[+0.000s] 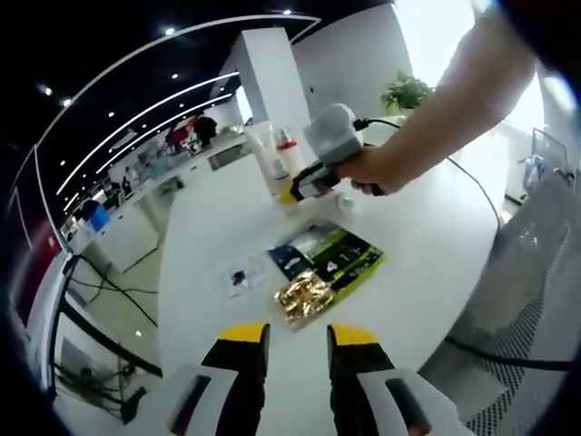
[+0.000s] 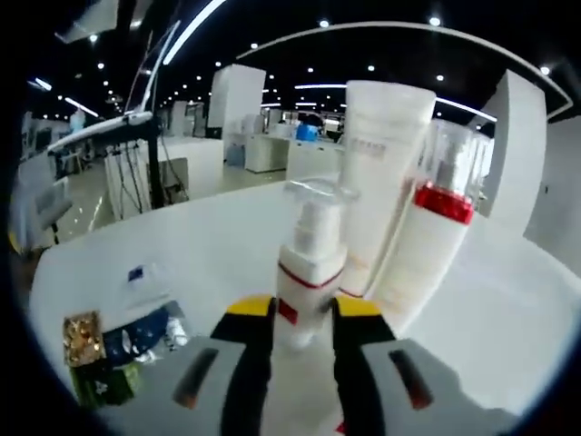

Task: Arrange the skincare products in the storage area until every visible bottle or jar stands upright without overlapping.

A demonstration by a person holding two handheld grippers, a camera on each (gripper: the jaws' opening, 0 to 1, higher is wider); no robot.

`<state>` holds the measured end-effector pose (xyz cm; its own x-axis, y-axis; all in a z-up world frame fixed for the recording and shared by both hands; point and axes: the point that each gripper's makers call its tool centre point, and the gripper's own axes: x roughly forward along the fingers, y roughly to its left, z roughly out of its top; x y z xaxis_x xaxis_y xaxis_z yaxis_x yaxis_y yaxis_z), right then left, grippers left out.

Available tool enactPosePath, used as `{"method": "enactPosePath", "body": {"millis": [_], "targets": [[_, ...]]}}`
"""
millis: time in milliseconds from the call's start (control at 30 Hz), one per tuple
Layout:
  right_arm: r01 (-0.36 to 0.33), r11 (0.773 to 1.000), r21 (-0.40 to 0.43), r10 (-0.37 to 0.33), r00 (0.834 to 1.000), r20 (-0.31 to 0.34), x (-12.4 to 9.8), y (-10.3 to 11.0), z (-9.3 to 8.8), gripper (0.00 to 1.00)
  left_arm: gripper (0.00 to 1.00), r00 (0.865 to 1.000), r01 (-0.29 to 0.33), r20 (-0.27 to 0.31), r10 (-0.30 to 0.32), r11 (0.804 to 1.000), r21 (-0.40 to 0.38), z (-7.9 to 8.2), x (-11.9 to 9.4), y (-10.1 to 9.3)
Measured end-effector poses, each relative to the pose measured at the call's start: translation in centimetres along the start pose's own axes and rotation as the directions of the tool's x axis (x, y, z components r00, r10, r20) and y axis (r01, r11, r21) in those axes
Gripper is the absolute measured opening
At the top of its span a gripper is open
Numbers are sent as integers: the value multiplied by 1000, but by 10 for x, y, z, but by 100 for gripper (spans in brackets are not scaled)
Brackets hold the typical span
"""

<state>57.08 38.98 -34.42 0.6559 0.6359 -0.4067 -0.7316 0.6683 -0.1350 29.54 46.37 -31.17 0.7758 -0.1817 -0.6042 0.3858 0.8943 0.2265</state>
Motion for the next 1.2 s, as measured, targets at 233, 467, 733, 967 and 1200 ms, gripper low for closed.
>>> {"method": "enactPosePath", "body": {"millis": [233,467,733,967,1200], "targets": [[21,1000,-22,-22,1000,-11,5,-6,2,25,26,1000,-2,1,2,1000,3,0,0,1],[68,998,3,-67,997,-47,10,-17,-1,26,26,1000,-9,2,9,1000,3,0,0,3],[68,997,27,-66,995,-72,13,-16,-4,25,26,1000,-10,2,9,1000,4,-1,-1,4],[83,995,56,-78,994,-80,14,-17,-2,28,26,1000,-7,8,7,1000,11,0,-3,4],[84,992,90,-78,995,-66,7,-18,5,30,26,1000,10,8,-10,999,31,1,-2,-1]]}}
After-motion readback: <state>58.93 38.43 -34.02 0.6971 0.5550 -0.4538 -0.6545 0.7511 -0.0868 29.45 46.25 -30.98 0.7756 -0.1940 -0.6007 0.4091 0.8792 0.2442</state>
